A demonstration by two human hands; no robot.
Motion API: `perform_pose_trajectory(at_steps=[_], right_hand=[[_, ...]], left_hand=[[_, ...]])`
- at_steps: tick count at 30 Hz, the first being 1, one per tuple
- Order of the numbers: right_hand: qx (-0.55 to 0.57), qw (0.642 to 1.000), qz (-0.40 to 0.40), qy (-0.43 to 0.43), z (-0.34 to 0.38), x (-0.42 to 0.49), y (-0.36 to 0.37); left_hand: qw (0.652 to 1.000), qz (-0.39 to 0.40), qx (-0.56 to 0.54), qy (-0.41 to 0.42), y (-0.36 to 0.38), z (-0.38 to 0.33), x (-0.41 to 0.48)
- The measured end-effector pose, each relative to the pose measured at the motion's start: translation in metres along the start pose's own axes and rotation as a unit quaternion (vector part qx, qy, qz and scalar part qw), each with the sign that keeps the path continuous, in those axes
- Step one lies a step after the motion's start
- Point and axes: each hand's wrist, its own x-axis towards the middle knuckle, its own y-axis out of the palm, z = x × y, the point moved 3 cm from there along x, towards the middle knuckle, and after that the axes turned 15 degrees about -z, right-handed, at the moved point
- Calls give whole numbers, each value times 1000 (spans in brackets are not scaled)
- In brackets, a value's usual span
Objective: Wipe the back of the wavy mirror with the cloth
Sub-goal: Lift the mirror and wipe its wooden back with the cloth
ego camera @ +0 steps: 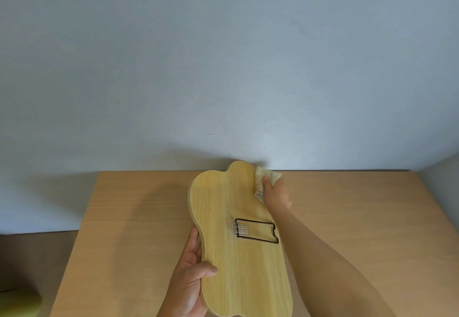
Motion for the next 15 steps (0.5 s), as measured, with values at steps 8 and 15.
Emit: perform_pose_trajectory(at_steps=[8,15], right_hand=[[18,995,-86,-41,-10,-2,-34],[253,952,109,-133,54,-81,-27]], left_hand=[[1000,13,-18,-4,-1,1,-1],[1000,8,-26,-3,2,2,-4]])
